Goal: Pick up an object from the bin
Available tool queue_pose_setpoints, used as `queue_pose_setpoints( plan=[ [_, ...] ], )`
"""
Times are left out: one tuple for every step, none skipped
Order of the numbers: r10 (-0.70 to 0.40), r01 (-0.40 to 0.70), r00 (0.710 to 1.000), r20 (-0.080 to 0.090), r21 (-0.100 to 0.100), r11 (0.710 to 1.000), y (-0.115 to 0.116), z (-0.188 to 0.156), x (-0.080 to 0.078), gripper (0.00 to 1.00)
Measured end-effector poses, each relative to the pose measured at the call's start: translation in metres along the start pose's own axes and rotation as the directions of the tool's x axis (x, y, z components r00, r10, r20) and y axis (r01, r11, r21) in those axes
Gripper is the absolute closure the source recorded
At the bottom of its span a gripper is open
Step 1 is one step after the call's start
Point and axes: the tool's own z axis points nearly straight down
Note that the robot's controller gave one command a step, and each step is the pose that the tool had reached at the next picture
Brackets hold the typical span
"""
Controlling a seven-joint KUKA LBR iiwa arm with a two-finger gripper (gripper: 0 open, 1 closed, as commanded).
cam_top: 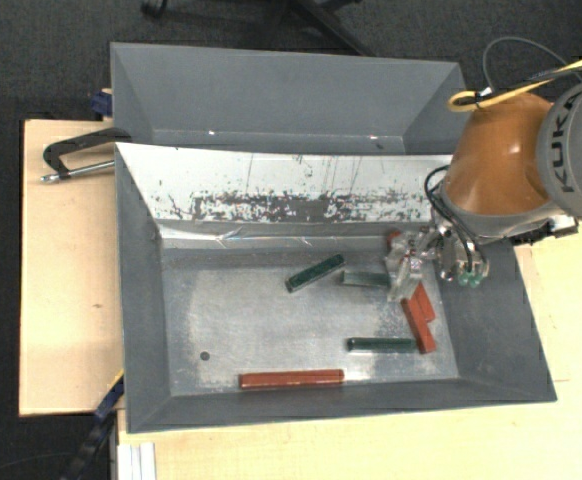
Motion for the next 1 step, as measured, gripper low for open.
queue_pose_setpoints(
  plan=[
    [0.000, 0.000, 1.000, 0.005, 0.000, 1.000, 0.0001, -0.0222, -0.0009, 1.00]
  ],
)
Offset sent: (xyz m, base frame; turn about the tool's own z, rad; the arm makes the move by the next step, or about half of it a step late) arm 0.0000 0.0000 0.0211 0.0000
